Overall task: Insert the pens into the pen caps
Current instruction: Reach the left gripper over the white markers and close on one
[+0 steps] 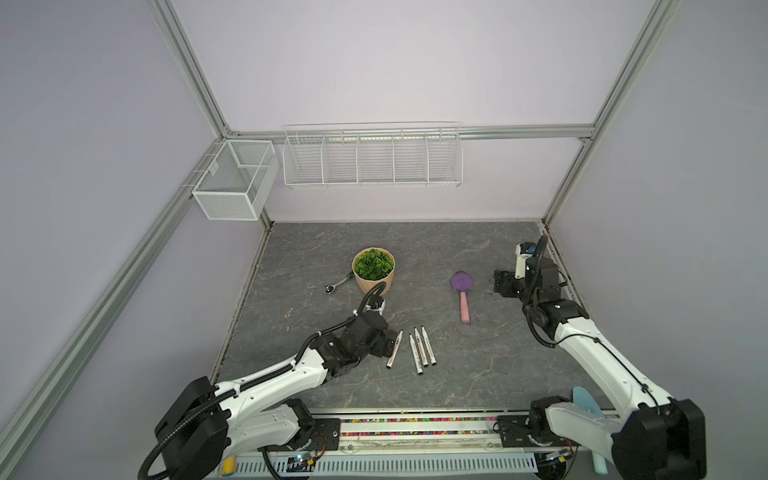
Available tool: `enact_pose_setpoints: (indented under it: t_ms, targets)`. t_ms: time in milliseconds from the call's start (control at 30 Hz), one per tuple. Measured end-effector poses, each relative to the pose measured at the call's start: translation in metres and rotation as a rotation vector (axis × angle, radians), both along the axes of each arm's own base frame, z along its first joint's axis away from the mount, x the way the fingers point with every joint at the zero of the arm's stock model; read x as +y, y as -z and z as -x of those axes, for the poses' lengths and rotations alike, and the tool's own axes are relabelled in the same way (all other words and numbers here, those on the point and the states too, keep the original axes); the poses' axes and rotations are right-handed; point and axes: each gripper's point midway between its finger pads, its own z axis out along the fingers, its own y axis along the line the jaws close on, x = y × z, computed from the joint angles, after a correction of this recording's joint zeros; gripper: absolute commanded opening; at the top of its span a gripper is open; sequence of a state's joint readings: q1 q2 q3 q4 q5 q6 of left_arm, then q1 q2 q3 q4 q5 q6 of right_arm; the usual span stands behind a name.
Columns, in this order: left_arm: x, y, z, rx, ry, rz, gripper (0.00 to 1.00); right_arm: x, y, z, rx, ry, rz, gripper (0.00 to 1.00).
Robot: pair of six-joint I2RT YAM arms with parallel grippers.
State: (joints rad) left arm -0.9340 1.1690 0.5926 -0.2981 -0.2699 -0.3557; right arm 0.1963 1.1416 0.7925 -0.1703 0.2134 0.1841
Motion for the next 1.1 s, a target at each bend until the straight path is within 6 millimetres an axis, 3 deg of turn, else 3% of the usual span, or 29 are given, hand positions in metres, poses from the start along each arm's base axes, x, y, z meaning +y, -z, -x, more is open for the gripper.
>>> enact_pose_setpoints:
  t_ms: [100, 233, 500, 600, 667, 867, 1100]
  targets:
    - [-0.007, 0.028, 0.01, 0.092, 0.042, -0.074, 0.91, -0.002, 0.004, 0.001, 0.013, 0.008, 0.008, 0.82]
    - [-0.019, 0.047, 0.02, 0.15, 0.105, -0.158, 0.89, -0.005, 0.004, 0.001, 0.015, 0.024, 0.016, 0.82]
    - [-0.038, 0.045, 0.033, 0.145, 0.184, -0.214, 0.82, -0.009, 0.006, 0.001, 0.02, 0.044, 0.03, 0.82]
    - [-0.038, 0.047, 0.033, 0.152, 0.186, -0.226, 0.74, -0.009, 0.009, 0.001, 0.031, 0.047, 0.031, 0.82]
    - [-0.039, 0.05, 0.033, 0.162, 0.192, -0.239, 0.63, -0.009, 0.011, 0.002, 0.038, 0.049, 0.03, 0.82]
    - [-0.053, 0.053, 0.031, 0.193, 0.209, -0.251, 0.5, -0.011, 0.013, 0.004, 0.051, 0.052, 0.035, 0.82]
    - [-0.058, 0.062, 0.03, 0.248, 0.204, -0.255, 0.49, -0.013, 0.014, 0.004, 0.053, 0.061, 0.042, 0.82]
